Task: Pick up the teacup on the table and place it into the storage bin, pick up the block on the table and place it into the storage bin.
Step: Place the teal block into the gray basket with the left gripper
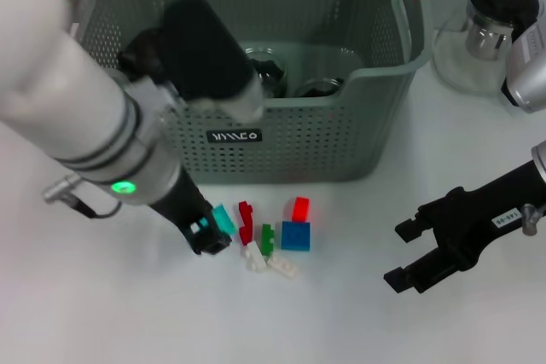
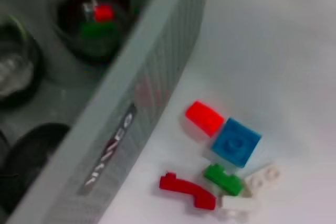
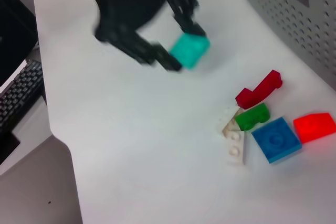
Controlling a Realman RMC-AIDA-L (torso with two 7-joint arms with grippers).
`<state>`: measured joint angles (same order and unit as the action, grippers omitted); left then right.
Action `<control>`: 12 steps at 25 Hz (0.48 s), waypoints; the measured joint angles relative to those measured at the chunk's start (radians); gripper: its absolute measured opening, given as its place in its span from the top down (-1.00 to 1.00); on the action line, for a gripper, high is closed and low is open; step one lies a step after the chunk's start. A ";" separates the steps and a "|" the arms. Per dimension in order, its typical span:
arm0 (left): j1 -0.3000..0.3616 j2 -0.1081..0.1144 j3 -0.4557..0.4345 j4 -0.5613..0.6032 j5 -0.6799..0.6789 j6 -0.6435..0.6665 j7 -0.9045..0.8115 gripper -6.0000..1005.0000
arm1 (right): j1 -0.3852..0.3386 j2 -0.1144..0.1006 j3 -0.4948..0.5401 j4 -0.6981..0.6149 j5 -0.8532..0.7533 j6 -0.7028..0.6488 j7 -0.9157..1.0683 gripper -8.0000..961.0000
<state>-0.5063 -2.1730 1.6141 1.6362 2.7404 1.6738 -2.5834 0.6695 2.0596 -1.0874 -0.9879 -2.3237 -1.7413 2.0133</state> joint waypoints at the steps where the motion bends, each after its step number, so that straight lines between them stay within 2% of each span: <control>1: 0.003 0.000 -0.029 0.045 -0.016 0.035 0.002 0.14 | 0.000 0.000 0.000 0.000 0.000 -0.001 -0.001 -0.97; 3: 0.000 0.002 -0.104 0.139 -0.058 0.093 0.006 0.13 | 0.000 0.000 -0.002 0.000 0.000 -0.004 -0.003 -0.97; 4: -0.012 0.003 -0.169 0.198 -0.099 0.129 0.009 0.12 | 0.001 0.000 -0.003 0.000 0.000 -0.006 -0.003 -0.97; 6: -0.036 0.004 -0.249 0.242 -0.149 0.163 0.015 0.11 | 0.001 -0.001 -0.005 0.000 0.000 -0.015 -0.003 -0.97; 12: -0.156 0.007 -0.469 0.246 -0.241 0.187 0.061 0.07 | 0.001 -0.003 -0.001 -0.010 0.000 -0.046 0.003 -0.97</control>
<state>-0.6619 -2.1656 1.1454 1.8817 2.4994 1.8607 -2.5226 0.6710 2.0567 -1.0882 -0.9976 -2.3240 -1.7876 2.0161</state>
